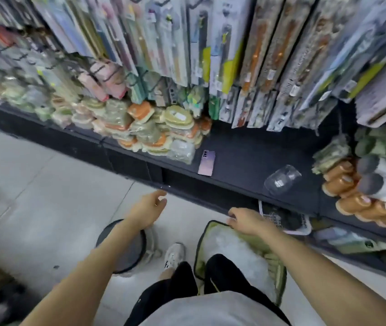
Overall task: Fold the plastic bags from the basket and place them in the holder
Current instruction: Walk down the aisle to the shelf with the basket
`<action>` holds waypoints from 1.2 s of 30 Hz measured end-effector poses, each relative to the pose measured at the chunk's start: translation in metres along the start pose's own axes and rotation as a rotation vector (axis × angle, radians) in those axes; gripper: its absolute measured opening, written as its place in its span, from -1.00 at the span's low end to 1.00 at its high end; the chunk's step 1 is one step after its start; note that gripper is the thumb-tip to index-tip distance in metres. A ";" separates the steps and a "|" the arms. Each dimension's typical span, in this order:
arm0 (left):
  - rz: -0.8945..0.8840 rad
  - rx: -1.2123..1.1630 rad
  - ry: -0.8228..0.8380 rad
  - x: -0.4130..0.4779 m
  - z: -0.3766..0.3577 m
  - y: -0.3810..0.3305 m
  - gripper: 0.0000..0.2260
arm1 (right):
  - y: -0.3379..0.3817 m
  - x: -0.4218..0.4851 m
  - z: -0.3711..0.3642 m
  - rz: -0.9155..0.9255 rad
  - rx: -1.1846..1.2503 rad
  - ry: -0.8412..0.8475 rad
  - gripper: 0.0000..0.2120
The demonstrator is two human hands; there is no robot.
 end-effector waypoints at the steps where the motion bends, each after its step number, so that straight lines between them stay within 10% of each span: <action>1: -0.042 0.032 0.048 0.018 0.000 -0.010 -0.70 | -0.004 0.001 0.003 -0.050 0.038 -0.010 -0.60; 11: -0.352 0.140 0.380 0.113 -0.026 -0.098 -0.71 | -0.036 -0.024 0.000 -0.433 0.319 -0.048 -0.60; 36: -0.642 0.306 0.579 0.267 -0.234 -0.163 -0.73 | -0.114 0.059 -0.113 -0.886 0.617 -0.199 -0.64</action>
Point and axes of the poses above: each hand's wrist, its own x-axis towards the middle knuckle, its own z-axis out of the back of the hand, y = z × x, the point moved 8 cm from there along x, towards the middle knuckle, and after that the axes turned 14 degrees about -x, right-handed, at the moved point
